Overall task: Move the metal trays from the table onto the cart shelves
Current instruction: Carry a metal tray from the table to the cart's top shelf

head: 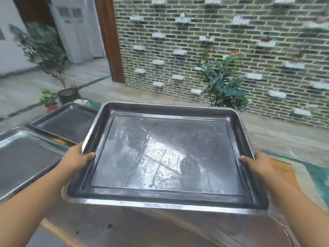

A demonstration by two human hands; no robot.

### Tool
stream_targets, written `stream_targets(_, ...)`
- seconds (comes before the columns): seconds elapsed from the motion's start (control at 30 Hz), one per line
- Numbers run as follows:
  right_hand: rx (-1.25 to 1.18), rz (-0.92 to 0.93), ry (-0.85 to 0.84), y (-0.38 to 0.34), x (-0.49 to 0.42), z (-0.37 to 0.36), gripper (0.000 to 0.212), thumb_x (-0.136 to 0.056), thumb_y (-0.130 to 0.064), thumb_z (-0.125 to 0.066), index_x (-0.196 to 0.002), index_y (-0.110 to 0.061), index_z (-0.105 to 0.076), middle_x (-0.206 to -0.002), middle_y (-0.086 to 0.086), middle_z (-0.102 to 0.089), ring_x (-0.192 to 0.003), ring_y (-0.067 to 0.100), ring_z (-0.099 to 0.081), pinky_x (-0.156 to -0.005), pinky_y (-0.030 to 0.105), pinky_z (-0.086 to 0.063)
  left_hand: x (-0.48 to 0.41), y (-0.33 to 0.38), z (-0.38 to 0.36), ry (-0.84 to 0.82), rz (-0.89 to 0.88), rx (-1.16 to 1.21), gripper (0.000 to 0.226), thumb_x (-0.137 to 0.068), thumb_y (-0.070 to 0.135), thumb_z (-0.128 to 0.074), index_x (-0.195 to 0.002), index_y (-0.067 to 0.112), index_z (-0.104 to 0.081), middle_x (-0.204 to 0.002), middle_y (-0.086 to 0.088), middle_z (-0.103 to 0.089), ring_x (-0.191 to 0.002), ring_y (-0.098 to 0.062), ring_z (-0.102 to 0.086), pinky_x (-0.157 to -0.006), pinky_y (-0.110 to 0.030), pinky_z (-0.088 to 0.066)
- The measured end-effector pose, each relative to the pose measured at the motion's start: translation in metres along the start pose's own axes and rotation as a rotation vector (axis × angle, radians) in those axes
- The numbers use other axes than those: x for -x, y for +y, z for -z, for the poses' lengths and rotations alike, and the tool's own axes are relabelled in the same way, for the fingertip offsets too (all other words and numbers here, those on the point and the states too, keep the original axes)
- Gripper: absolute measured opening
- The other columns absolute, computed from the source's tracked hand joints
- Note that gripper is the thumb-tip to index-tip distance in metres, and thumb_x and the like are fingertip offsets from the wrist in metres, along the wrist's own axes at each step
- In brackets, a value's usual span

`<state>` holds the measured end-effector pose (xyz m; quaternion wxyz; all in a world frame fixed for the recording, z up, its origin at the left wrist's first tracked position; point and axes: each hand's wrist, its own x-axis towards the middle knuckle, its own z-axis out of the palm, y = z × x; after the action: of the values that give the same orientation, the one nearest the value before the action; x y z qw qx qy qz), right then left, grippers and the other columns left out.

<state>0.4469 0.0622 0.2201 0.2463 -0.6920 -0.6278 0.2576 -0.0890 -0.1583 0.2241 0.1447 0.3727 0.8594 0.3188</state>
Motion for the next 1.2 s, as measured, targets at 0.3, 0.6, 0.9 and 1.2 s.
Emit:
stream_targets(0.3, -0.069, 0.274, -0.271, -0.121, 0.035, -0.082, 0.015, -0.084, -0.02, -0.074, -0.096, -0.013, -0.069, -0.088, 0.01, -0.07, -0.081, 0.028, -0.064, -0.072, 0.035, -0.046, 0.119, -0.109, 0.127, 0.247, 0.26, 0.016, 0.022, -0.083, 0.013, -0.074, -0.104, 0.016, -0.066, -0.092, -0.006, -0.068, -0.072, -0.02, -0.057, -0.069, -0.034, -0.041)
stream_targets(0.6, -0.111, 0.471, -0.556, -0.285, 0.123, -0.206, 0.018, -0.084, -0.009, -0.072, -0.1, -0.002, -0.067, -0.095, 0.022, -0.071, -0.086, 0.034, -0.068, -0.083, 0.042, -0.053, 0.219, -0.246, 0.24, 0.478, 0.557, 0.111, 0.022, -0.082, 0.013, -0.076, -0.101, 0.011, -0.066, -0.091, -0.011, -0.071, -0.078, -0.028, -0.065, -0.077, -0.041, -0.052)
stream_targets(0.9, -0.127, 0.637, -0.724, -0.423, 0.248, -0.341, 0.019, -0.084, -0.003, -0.071, -0.103, -0.002, -0.068, -0.088, 0.013, -0.068, -0.068, 0.023, -0.061, -0.063, 0.029, -0.043, 0.277, -0.375, 0.354, 0.63, 0.674, 0.166, 0.015, -0.081, 0.008, -0.076, -0.091, 0.015, -0.068, -0.077, -0.005, -0.072, -0.069, -0.024, -0.068, -0.063, -0.033, -0.05)
stream_targets(1.2, -0.066, 0.79, -0.829, -0.521, 0.337, -0.439, 0.012, -0.083, -0.006, -0.071, -0.094, -0.011, -0.07, -0.079, 0.006, -0.07, -0.067, 0.017, -0.063, -0.064, 0.028, -0.044, 0.321, -0.451, 0.424, 0.709, 0.816, 0.187, 0.013, -0.082, 0.008, -0.076, -0.091, 0.011, -0.067, -0.073, -0.006, -0.072, -0.064, -0.025, -0.068, -0.056, -0.029, -0.046)
